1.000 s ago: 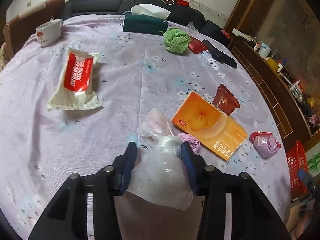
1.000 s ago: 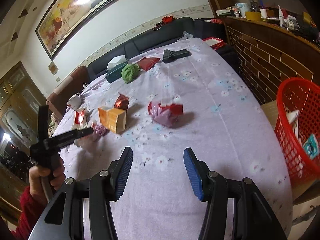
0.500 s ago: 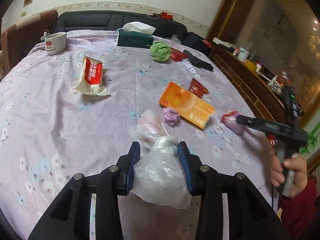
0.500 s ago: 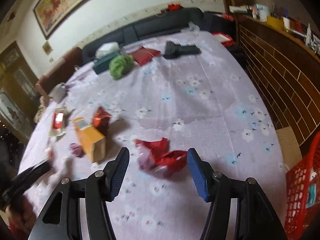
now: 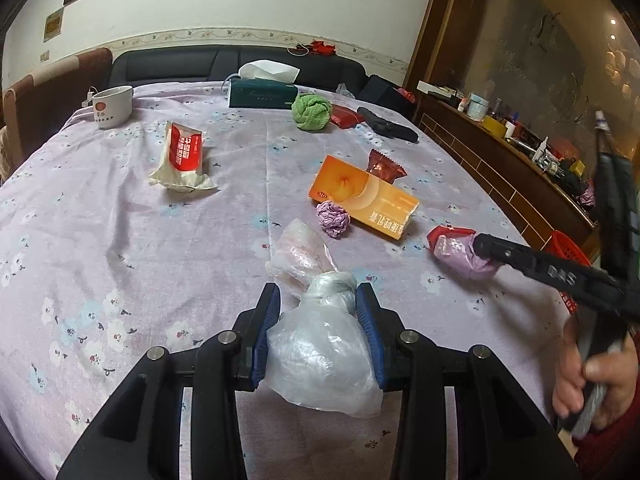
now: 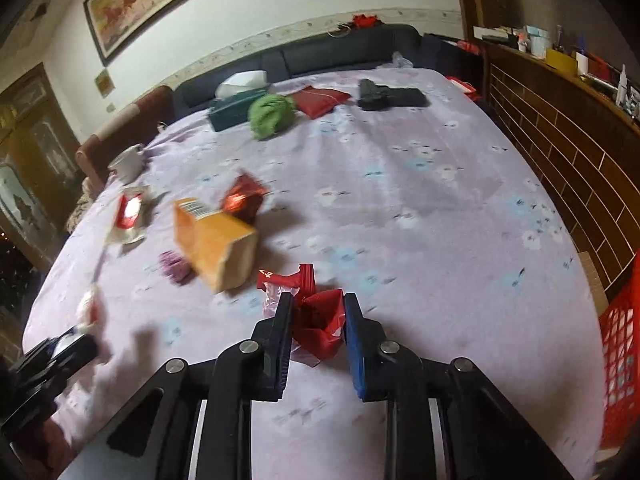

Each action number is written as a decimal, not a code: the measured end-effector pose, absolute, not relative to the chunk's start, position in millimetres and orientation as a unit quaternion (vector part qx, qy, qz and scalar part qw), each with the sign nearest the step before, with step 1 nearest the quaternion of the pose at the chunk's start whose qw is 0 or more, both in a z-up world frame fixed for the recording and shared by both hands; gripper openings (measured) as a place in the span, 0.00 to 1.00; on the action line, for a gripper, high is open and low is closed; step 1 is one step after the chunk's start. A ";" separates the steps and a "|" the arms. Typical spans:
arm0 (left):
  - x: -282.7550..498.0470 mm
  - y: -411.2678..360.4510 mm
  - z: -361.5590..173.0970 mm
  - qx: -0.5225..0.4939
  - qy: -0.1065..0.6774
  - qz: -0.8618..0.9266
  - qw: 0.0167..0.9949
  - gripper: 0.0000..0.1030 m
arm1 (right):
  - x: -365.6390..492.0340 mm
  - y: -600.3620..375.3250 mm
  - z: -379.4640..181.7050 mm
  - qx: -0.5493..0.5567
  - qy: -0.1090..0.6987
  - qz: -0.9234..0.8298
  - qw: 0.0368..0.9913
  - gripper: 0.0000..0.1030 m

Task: Collect trash

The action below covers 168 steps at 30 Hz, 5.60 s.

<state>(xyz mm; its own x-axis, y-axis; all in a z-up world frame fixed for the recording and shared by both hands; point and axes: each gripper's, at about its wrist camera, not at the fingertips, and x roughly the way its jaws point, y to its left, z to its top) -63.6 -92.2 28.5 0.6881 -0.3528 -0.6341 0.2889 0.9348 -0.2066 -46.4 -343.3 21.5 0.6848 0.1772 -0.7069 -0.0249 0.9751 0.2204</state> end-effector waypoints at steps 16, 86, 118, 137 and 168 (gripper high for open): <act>-75.2 -101.6 30.0 -0.002 0.324 -0.138 0.936 0.37 | -99.7 -295.6 24.9 0.111 0.292 0.058 0.948 0.24; -86.0 -111.0 33.4 0.031 0.289 -0.123 0.949 0.37 | -103.2 -303.3 20.6 0.134 0.292 0.062 0.945 0.24; -87.7 -110.6 34.2 0.030 0.288 -0.124 0.949 0.37 | -103.1 -304.4 20.9 0.134 0.291 0.062 0.945 0.24; -88.5 -110.3 35.1 0.027 0.286 -0.124 0.950 0.37 | -103.7 -304.4 22.5 0.134 0.293 0.058 0.945 0.24; -88.5 -114.9 38.8 0.032 0.281 -0.126 0.951 0.37 | -102.9 -304.0 21.6 0.141 0.288 0.063 0.945 0.25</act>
